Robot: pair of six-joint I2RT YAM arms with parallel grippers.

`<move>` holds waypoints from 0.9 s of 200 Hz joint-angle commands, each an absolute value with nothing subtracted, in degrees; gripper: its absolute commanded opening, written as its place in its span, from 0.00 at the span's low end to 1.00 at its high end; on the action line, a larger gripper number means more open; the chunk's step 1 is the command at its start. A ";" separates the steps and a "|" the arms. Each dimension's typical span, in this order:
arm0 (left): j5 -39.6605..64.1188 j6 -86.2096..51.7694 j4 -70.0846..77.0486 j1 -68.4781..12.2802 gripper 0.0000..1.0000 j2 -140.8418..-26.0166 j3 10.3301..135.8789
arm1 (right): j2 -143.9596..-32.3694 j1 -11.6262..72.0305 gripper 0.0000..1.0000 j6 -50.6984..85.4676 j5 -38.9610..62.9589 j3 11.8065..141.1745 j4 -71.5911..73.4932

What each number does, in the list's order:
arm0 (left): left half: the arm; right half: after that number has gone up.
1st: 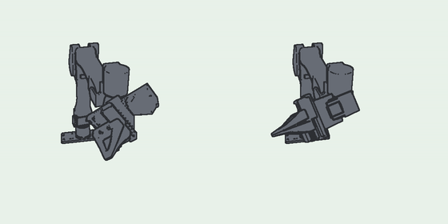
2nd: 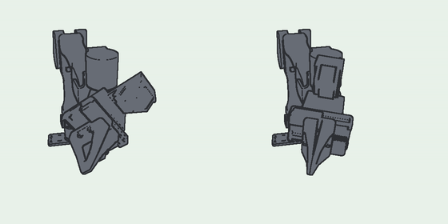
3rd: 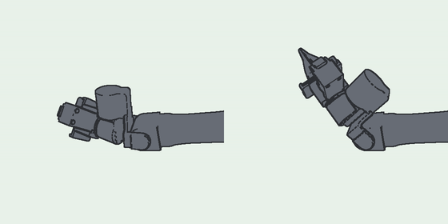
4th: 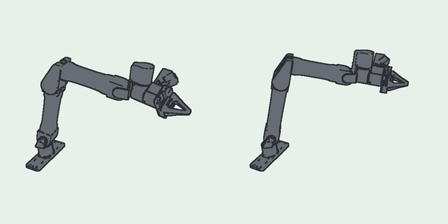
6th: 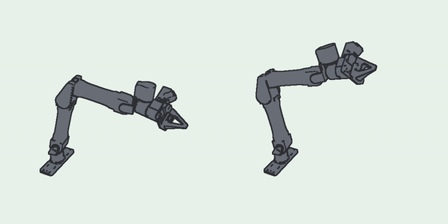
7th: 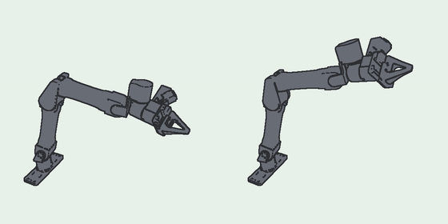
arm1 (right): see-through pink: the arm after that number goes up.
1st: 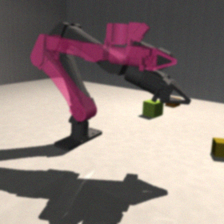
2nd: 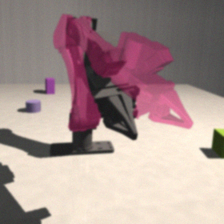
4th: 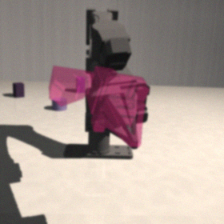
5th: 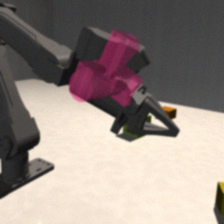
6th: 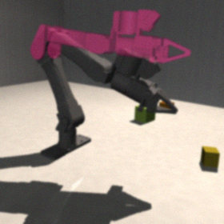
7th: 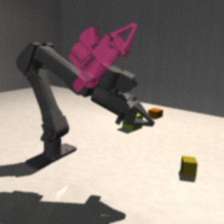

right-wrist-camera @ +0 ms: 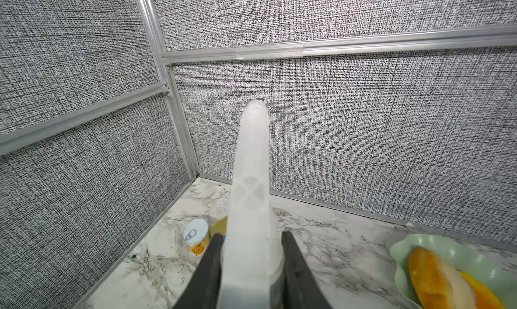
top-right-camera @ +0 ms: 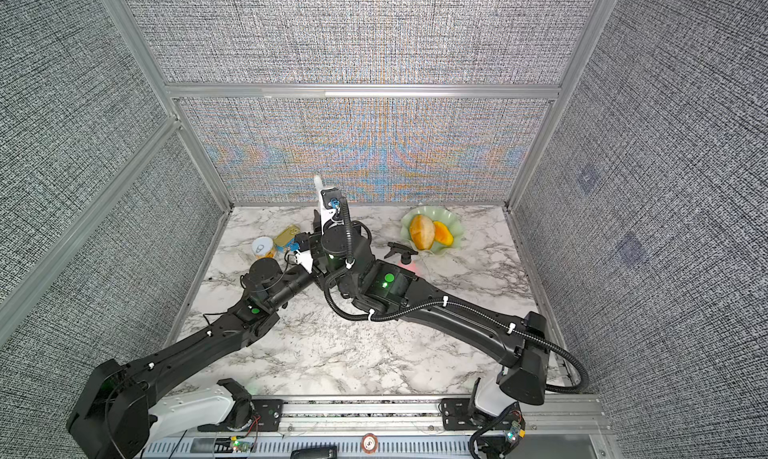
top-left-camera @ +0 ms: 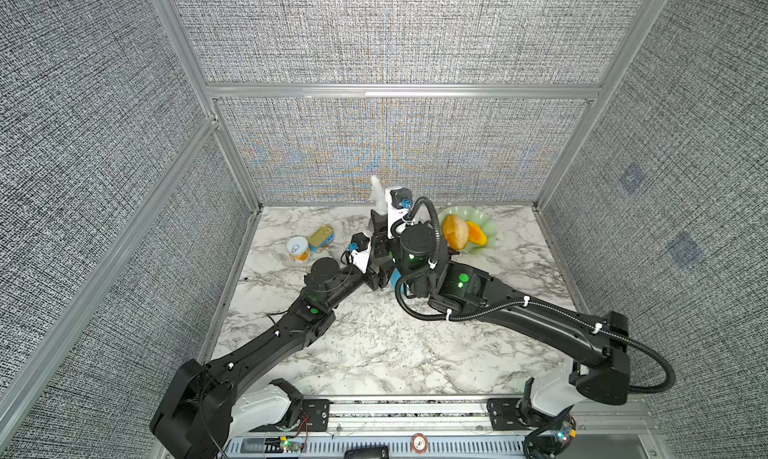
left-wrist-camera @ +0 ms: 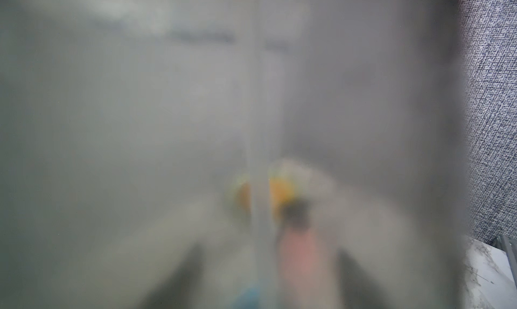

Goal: Attach spray nozzles to spray bottles
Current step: Screw the spray nozzle on the spray bottle.

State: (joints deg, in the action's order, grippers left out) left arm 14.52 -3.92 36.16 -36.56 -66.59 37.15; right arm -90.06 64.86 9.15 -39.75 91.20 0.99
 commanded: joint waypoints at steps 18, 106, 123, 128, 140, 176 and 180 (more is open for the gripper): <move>18.87 -3.06 46.74 -36.91 0.59 -65.73 37.65 | -84.81 64.04 0.52 12.88 -16.51 88.04 -6.68; 32.67 -5.33 48.70 -36.91 0.60 -66.95 38.38 | -65.35 62.50 0.82 5.34 -8.60 77.07 -11.57; 35.44 -6.53 49.35 -36.92 0.60 -67.38 38.68 | -62.91 60.64 0.85 3.85 -6.69 74.42 -12.01; 36.09 -6.88 49.56 -36.91 0.60 -67.58 38.76 | -62.24 59.85 0.87 3.81 -5.75 73.69 -12.06; 37.23 -7.12 49.57 -36.91 0.61 -67.74 38.98 | -61.18 57.61 0.89 3.72 -1.71 72.15 -12.11; 39.81 -7.83 49.48 -36.92 0.61 -68.16 39.37 | -61.89 52.87 0.92 2.97 9.49 71.49 -12.21; 40.17 -8.05 49.48 -36.91 0.61 -68.24 39.46 | -62.15 52.51 0.93 2.90 10.30 71.53 -11.98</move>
State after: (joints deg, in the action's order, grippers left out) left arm 36.58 -6.72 47.00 -36.95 -67.92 38.61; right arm -61.43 54.08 4.12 1.65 71.33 -12.21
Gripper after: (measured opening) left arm 0.738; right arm 0.921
